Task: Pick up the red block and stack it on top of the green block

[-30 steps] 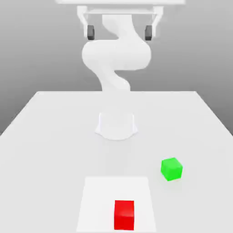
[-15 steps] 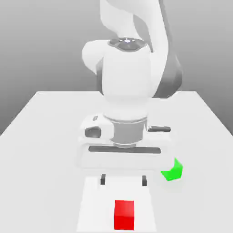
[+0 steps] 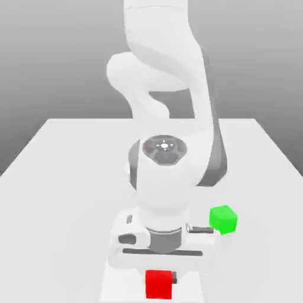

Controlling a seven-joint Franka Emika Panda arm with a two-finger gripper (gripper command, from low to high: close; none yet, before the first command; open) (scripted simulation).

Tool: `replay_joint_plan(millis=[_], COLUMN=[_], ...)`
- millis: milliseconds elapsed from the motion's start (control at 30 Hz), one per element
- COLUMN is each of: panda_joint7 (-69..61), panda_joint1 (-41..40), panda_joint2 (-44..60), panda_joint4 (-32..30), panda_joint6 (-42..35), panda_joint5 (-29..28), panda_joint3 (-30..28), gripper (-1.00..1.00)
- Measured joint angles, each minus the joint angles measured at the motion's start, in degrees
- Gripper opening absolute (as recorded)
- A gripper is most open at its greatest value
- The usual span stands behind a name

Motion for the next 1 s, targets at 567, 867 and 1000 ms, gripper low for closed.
replay_joint_plan(millis=[567, 867, 1000], panda_joint7=[-12.07, -7.59, -4.52], panda_joint1=[17.68, 16.12, 15.43], panda_joint2=[-30.99, -23.31, -18.15], panda_joint4=[-22.97, -25.87, -25.86], panda_joint6=[-7.53, 2.76, 7.7], panda_joint5=[12.76, 5.41, 0.95], panda_joint3=[12.89, 16.17, 15.15], gripper=[-1.0, -1.0, 1.0])
